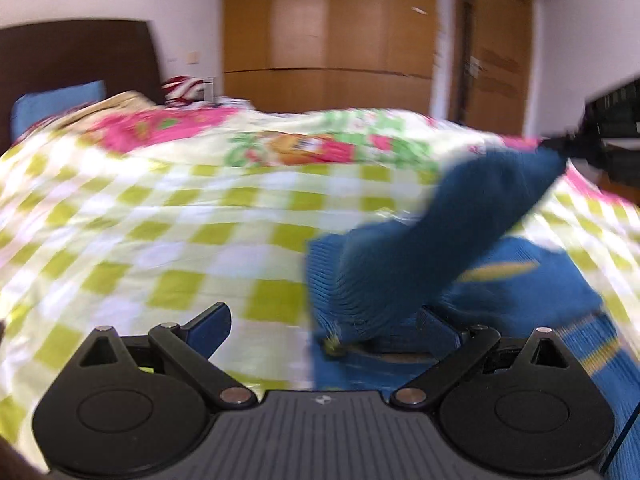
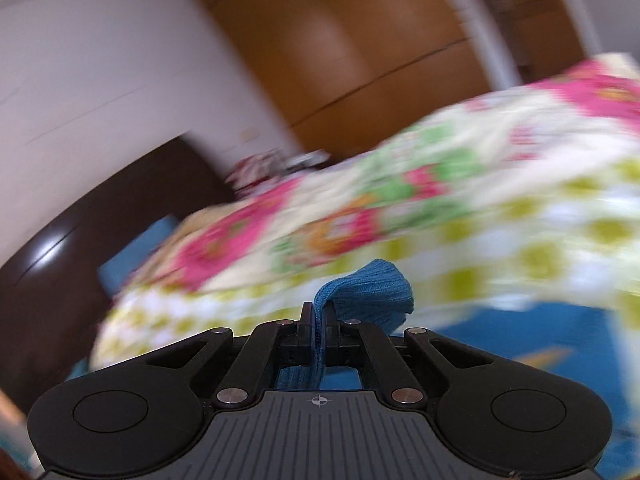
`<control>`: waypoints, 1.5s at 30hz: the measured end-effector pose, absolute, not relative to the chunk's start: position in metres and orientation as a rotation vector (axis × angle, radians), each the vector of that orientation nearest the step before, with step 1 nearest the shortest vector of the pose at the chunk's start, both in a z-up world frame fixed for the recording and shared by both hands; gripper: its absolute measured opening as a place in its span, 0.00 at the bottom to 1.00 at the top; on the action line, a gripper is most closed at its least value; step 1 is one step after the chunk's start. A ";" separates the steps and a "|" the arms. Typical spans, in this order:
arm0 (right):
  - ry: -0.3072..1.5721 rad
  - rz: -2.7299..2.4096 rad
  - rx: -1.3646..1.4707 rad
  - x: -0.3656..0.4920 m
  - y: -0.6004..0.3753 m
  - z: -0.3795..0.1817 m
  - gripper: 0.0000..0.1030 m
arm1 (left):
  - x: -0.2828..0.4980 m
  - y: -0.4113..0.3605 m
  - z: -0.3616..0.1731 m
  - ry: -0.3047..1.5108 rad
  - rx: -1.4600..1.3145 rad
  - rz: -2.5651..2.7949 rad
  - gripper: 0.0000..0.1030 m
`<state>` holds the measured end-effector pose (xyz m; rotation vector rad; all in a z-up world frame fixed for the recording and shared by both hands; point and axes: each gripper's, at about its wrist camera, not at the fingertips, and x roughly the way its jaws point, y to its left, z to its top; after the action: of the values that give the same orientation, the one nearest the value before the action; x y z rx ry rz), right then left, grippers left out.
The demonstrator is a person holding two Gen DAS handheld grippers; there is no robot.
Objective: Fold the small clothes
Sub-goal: 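Fold the second sleeve across the body and release it with the right tool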
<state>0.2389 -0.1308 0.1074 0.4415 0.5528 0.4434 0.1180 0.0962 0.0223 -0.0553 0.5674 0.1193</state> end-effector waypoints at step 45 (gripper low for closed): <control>0.456 0.208 0.758 0.236 -0.246 0.053 0.03 | 0.179 0.059 0.012 0.624 0.035 0.080 1.00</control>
<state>0.2358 -0.2464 0.0530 0.7581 0.4562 0.2085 0.1789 0.0587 0.0117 0.0353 0.6244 0.0804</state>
